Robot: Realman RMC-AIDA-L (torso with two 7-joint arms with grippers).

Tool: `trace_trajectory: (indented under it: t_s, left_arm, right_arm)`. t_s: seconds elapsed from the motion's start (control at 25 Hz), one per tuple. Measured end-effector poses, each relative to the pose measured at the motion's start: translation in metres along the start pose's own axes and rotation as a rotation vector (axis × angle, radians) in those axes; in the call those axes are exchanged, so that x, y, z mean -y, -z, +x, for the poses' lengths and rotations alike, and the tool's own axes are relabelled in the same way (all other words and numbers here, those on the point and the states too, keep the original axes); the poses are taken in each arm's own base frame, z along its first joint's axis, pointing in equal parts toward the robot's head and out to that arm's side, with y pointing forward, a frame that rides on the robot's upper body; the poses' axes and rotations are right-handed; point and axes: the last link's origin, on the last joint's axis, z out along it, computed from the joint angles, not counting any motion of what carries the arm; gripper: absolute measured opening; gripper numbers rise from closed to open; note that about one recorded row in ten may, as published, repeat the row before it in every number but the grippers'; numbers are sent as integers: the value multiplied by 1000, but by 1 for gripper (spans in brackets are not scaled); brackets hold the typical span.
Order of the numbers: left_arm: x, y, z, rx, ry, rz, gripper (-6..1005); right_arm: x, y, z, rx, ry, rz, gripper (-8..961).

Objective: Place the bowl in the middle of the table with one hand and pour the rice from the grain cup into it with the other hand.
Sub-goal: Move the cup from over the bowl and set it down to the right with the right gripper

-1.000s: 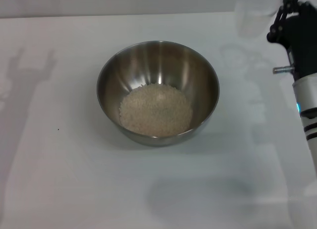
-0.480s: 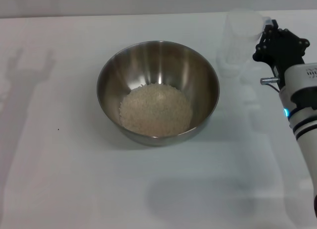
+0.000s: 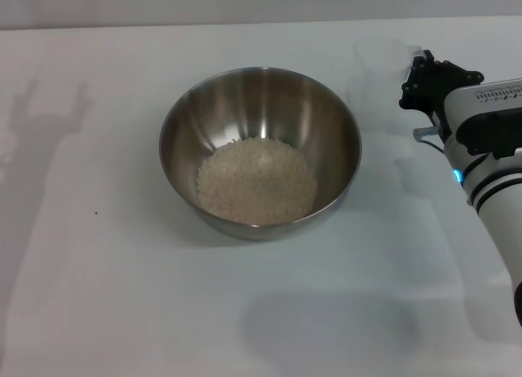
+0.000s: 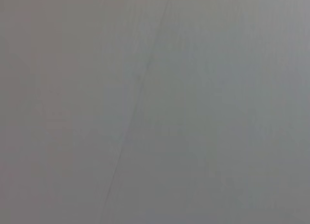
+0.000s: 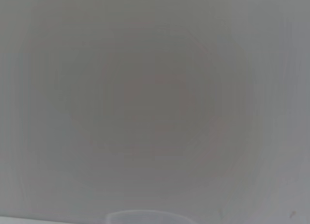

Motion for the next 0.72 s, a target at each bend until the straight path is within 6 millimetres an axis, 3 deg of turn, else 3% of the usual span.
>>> trace_trajectory:
  t_s: [0.72]
  left_arm:
    - [-2, -2, 2, -12, -3, -7, 861]
  right_arm:
    - [-6, -9, 6, -71, 40, -50, 14]
